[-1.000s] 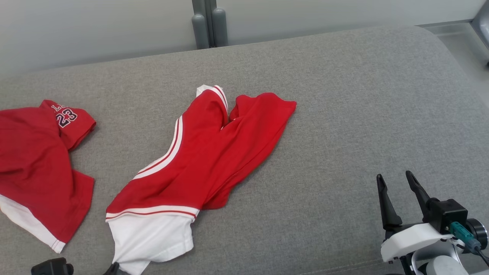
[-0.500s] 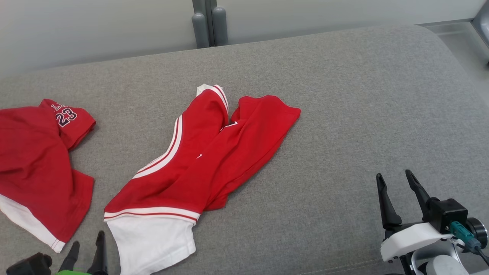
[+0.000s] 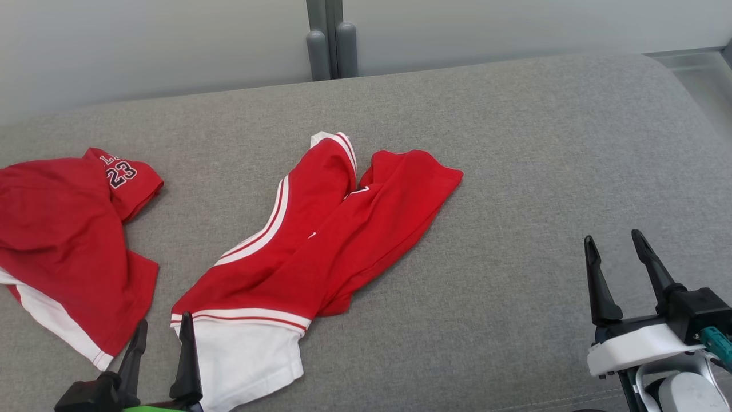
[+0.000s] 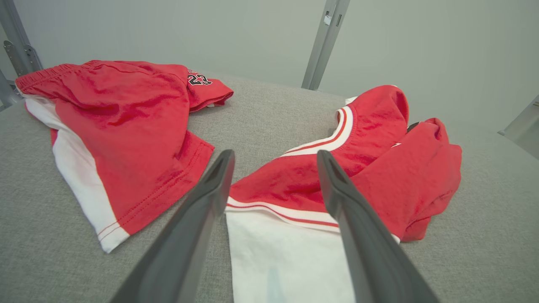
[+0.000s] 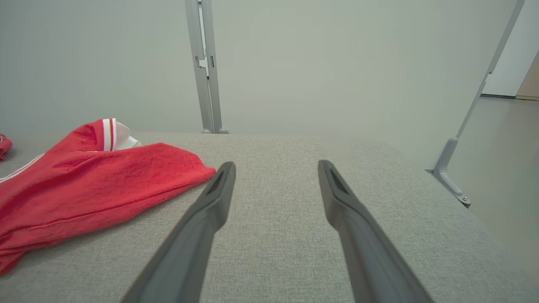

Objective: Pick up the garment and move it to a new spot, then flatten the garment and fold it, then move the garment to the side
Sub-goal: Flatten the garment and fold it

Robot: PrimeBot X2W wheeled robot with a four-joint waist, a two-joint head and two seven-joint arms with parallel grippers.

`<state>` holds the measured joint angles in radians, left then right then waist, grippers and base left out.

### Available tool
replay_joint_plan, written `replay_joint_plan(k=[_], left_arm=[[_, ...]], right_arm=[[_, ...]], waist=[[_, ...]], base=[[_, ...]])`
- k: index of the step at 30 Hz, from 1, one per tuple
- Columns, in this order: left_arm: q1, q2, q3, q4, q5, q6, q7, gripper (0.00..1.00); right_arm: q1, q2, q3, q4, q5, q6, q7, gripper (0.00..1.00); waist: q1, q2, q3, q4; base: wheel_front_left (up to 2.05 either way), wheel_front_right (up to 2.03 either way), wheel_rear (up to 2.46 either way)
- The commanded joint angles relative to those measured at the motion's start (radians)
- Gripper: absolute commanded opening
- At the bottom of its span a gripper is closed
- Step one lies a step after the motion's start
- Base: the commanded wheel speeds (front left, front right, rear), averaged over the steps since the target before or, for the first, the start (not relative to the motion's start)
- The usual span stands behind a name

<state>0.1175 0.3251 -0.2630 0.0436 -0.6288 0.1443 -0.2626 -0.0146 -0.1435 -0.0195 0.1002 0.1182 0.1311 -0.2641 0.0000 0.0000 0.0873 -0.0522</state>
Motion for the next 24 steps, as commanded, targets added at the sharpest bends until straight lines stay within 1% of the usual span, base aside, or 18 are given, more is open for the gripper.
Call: replay_joint_plan(k=[1, 5, 8, 9, 12, 17, 24], left_arm=[[0.024, -0.024, 0.028, -0.006, 0.049, -0.018, -0.002, 1.00], [0.066, -0.107, 0.125, -0.015, 0.152, -0.081, -0.003, 1.00], [0.097, -0.158, 0.189, -0.006, 0.223, -0.135, -0.003, 1.00], [0.110, -0.186, 0.221, 0.004, 0.258, -0.176, -0.003, 1.00], [0.122, -0.209, 0.247, 0.029, 0.303, -0.228, -0.003, 1.00], [0.110, -0.223, 0.266, 0.070, 0.349, -0.259, -0.003, 1.00], [0.096, -0.237, 0.324, 0.087, 0.398, -0.272, -0.003, 1.00]], right_arm=[[0.000, -0.005, -0.006, -0.016, -0.009, -0.001, 0.000, 1.00], [0.014, -0.003, -0.016, -0.036, -0.021, -0.001, 0.000, 1.00], [0.025, -0.008, -0.027, -0.031, -0.033, -0.001, 0.000, 1.00], [0.033, -0.007, -0.037, -0.032, -0.043, -0.001, 0.000, 1.00], [0.042, 0.000, -0.059, -0.040, -0.058, -0.001, 0.000, 1.00], [0.053, 0.008, -0.085, -0.044, -0.085, -0.001, 0.000, 1.00], [0.061, 0.007, -0.060, 0.009, -0.107, -0.001, 0.000, 1.00]], waist=[[0.0000, 0.0000, -0.005, 0.001], [0.0000, 0.0000, -0.026, 0.000], [0.0000, 0.0000, -0.045, 0.004], [0.0000, 0.0000, -0.056, 0.007], [0.0000, 0.0000, -0.062, 0.011], [0.0000, 0.0000, -0.060, 0.016], [0.0000, 0.0000, -0.077, 0.013]], base=[[0.00, 0.00, 0.00], [0.00, 0.00, 0.00], [0.00, 0.00, 0.00], [0.00, 0.00, 0.00], [0.00, 0.00, 0.00], [0.00, 0.00, 0.00], [0.00, 0.00, 0.00]])
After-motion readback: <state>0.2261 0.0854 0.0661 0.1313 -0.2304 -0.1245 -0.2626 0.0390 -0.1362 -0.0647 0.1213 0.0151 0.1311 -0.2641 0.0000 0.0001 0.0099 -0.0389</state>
